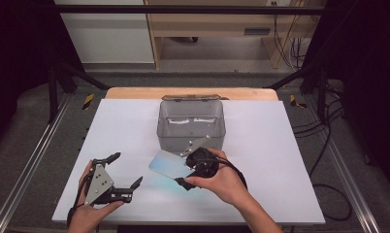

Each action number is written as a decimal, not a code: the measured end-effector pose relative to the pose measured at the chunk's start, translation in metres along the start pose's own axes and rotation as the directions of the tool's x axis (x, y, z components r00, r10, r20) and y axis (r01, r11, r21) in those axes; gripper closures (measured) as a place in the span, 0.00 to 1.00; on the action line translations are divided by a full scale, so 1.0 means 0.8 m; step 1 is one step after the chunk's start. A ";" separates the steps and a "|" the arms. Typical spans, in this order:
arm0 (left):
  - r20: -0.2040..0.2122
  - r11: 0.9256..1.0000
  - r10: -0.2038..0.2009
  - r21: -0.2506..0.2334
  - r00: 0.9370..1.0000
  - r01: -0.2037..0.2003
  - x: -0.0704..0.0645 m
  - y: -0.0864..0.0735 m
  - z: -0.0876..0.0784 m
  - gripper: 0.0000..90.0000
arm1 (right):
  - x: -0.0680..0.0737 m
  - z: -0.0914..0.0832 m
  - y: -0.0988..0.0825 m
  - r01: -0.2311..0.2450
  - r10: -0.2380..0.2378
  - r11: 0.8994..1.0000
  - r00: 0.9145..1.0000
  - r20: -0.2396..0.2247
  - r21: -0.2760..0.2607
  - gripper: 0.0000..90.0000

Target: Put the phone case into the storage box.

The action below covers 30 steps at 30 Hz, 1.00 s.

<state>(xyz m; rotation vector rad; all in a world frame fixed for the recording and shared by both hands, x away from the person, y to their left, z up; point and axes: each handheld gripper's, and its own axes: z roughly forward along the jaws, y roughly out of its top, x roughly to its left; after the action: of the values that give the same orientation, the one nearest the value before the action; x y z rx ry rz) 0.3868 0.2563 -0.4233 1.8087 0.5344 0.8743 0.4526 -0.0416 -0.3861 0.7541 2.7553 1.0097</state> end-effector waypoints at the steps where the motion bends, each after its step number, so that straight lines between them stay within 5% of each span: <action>1: -0.005 1.000 0.009 0.000 1.000 -0.009 0.000 0.002 -0.001 0.02 | 0.001 -0.002 0.004 0.007 -0.007 1.000 1.000 0.001 0.003 0.20; 5: -0.006 0.999 0.040 0.006 0.999 -0.040 -0.001 0.013 -0.001 0.02 | 0.001 -0.009 0.020 0.028 -0.028 0.999 1.000 0.001 0.015 0.20; 10: 0.012 0.992 0.124 0.026 0.992 -0.124 -0.009 0.024 0.000 0.04 | 0.000 -0.012 0.036 0.032 -0.031 0.999 0.999 -0.020 0.024 0.20; 13: 0.017 0.982 0.185 0.040 0.983 -0.186 -0.013 0.031 0.003 0.04 | -0.003 -0.008 0.043 0.028 -0.027 0.999 0.999 -0.033 0.035 0.20; 24: 0.027 0.960 0.273 0.061 0.962 -0.274 -0.018 0.032 0.021 0.07 | -0.010 -0.005 0.065 0.037 -0.034 0.998 0.998 -0.049 0.057 0.20; 30: 0.027 0.940 0.335 0.059 0.942 -0.336 -0.023 0.043 0.029 0.14 | -0.010 -0.012 0.074 0.036 -0.032 0.997 0.998 -0.061 0.067 0.20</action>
<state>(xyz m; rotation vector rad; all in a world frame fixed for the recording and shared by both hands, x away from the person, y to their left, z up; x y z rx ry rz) 0.3913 0.2164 -0.4030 1.9977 0.2451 1.0805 0.4812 -0.0123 -0.3416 0.6948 2.8568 0.9513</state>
